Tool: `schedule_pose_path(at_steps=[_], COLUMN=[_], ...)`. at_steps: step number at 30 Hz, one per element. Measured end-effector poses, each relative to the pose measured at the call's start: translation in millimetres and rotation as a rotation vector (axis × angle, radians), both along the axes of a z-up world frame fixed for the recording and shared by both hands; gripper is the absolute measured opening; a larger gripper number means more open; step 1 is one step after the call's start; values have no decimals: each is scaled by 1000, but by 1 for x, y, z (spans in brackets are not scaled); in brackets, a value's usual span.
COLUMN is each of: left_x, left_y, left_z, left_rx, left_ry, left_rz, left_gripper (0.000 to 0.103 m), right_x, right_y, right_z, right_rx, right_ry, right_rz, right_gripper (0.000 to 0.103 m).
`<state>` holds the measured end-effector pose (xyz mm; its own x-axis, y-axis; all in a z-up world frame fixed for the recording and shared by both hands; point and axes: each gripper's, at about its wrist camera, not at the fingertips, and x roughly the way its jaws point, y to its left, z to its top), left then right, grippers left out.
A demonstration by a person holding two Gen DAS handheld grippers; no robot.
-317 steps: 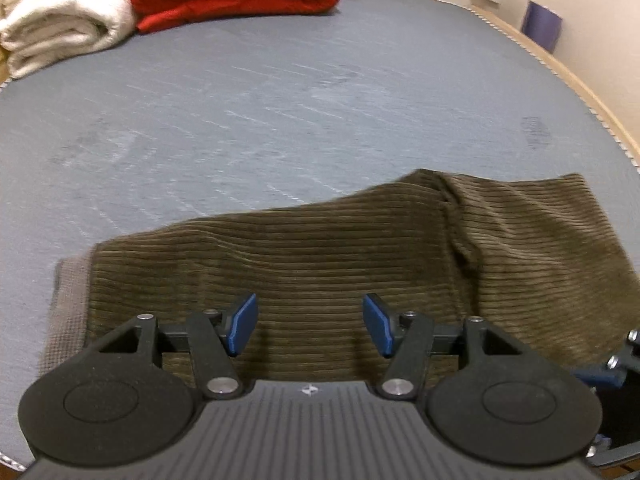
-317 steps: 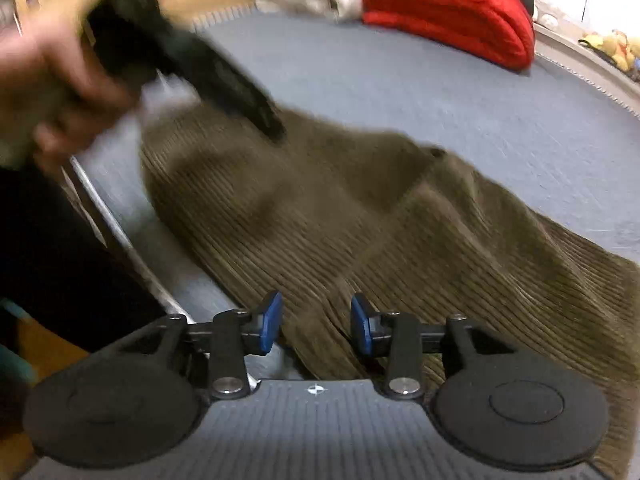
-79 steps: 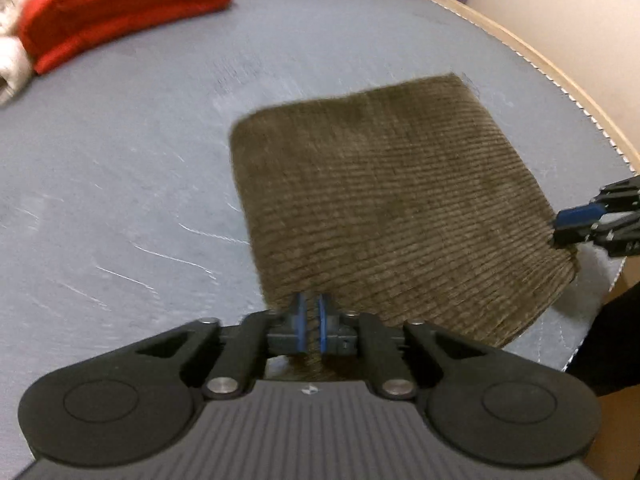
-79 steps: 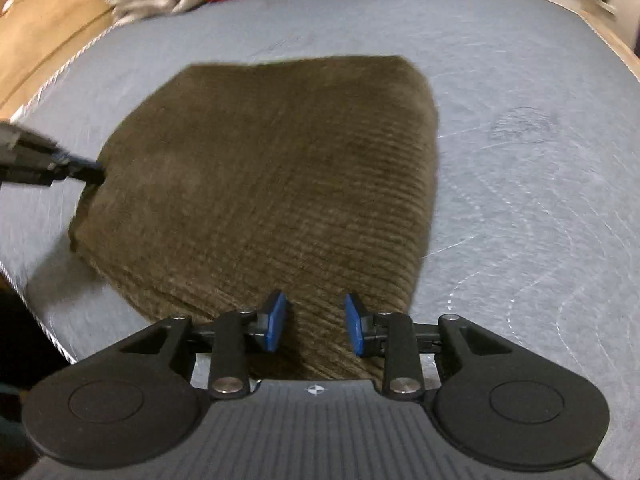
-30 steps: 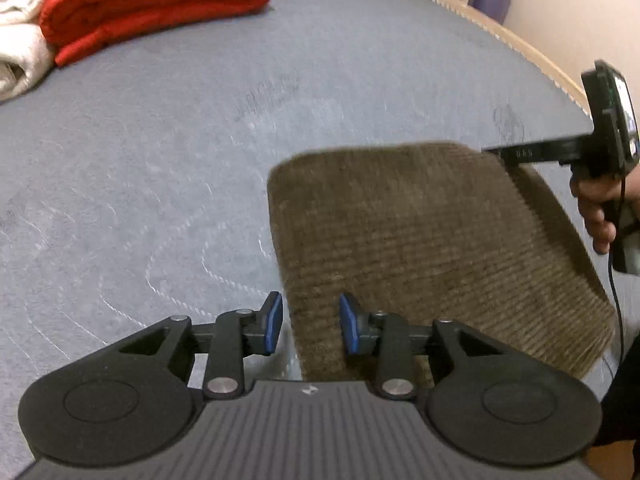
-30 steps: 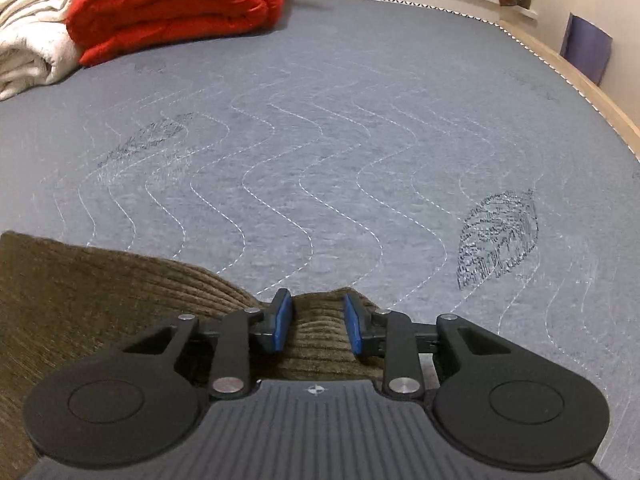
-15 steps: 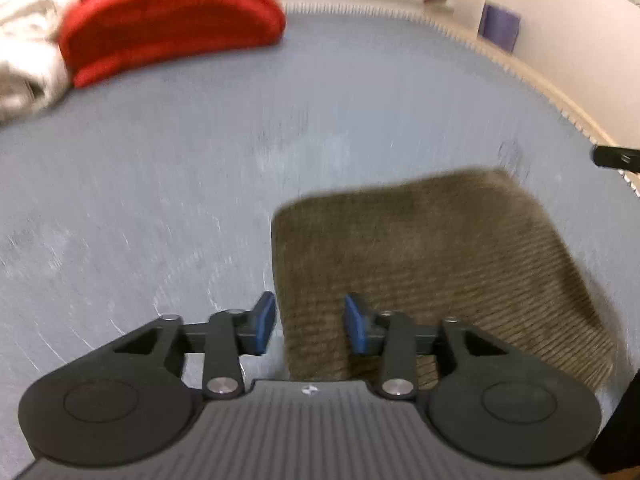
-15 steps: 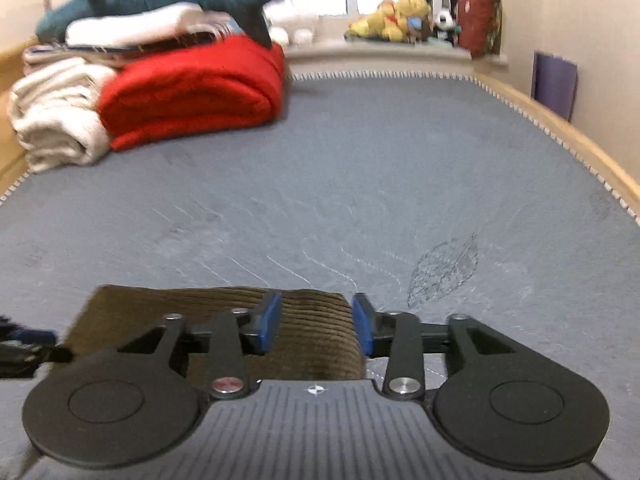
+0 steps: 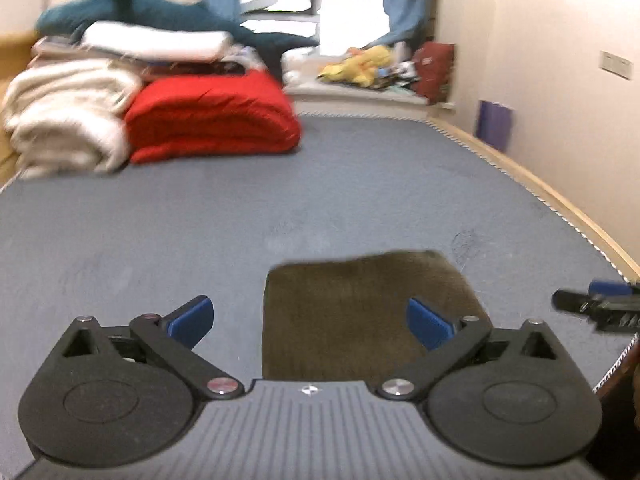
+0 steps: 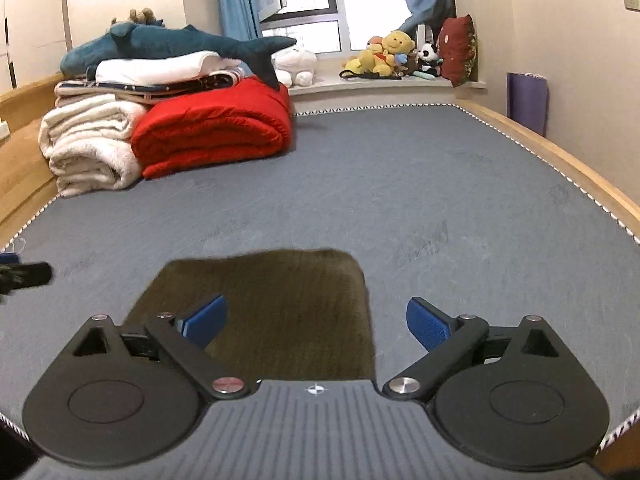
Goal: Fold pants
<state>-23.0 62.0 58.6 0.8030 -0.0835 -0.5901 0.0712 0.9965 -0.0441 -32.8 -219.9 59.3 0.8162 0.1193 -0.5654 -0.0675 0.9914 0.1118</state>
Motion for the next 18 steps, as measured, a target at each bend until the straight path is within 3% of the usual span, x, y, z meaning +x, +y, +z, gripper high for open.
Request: schedule_pose_path(at_steps=[3, 5, 7, 9, 13, 18], left_x=[-26, -34, -30, -24, -2, 7], left_y=[-13, -20, -26, -27, -30, -20], left_z=[-15, -31, -42, -46, -66, -78], left_rx=[-2, 5, 18, 26, 113, 16], left_ry=[36, 102, 166, 168, 224, 279], left_rz=[81, 82, 72, 70, 48, 81], left_gripper=[103, 103, 103, 103, 103, 103], right_x=[-7, -7, -4, 0, 9, 14], right_y=[7, 13, 17, 18, 20, 17], right_z=[-15, -21, -24, -28, -35, -38], right_rx=[-31, -61, -80, -82, -79, -82], right_ry=[59, 82, 87, 105, 135, 140], right_rz=[-2, 17, 29, 35, 39, 37], right_gripper=[97, 97, 97, 97, 97, 97])
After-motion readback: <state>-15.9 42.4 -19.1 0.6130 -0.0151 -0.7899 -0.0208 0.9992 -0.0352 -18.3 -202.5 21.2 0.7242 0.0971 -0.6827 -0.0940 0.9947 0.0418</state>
